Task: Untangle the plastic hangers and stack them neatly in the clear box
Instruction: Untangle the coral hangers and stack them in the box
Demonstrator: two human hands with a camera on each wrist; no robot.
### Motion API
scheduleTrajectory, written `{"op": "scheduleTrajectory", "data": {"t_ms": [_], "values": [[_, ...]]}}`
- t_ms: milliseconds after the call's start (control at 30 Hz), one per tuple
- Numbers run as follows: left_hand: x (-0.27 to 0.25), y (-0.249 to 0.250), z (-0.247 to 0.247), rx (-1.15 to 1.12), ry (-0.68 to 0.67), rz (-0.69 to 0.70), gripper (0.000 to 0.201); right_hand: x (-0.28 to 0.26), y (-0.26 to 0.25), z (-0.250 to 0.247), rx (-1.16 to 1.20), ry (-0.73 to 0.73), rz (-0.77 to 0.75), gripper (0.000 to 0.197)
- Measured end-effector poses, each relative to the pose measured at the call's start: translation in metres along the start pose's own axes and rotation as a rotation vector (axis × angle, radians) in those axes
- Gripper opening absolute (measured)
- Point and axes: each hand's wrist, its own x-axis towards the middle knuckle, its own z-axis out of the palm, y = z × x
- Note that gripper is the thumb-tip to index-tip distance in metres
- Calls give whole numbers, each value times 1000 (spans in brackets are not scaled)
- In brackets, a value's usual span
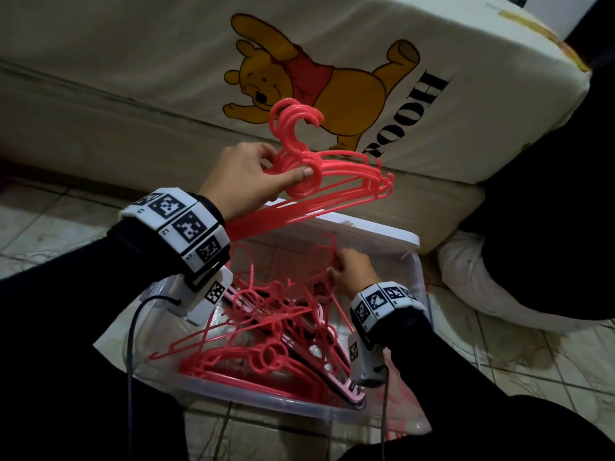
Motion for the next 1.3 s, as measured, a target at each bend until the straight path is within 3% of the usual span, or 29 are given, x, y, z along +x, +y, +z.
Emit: {"op": "scheduleTrajectory", "data": {"t_ms": [433, 633, 867, 1033, 1200, 1300], "values": [[1, -3, -3, -33, 16, 25, 41, 0, 8, 5, 30, 116, 22, 14], [2, -2, -1, -68, -17, -4, 49, 4, 11, 4, 72, 179, 59, 11], [2, -2, -6, -83, 7, -16, 41, 8, 8, -11, 21, 156, 62, 8], [5, -3, -7, -106, 48, 11, 37, -3, -2, -34, -37, 161, -16, 11], [5, -2, -9, -186, 83, 38, 61, -22, -11, -60, -97, 149, -120, 11], [7, -4, -11, -196, 86, 11, 62, -32, -21, -78, -22, 131, -217, 4]]}}
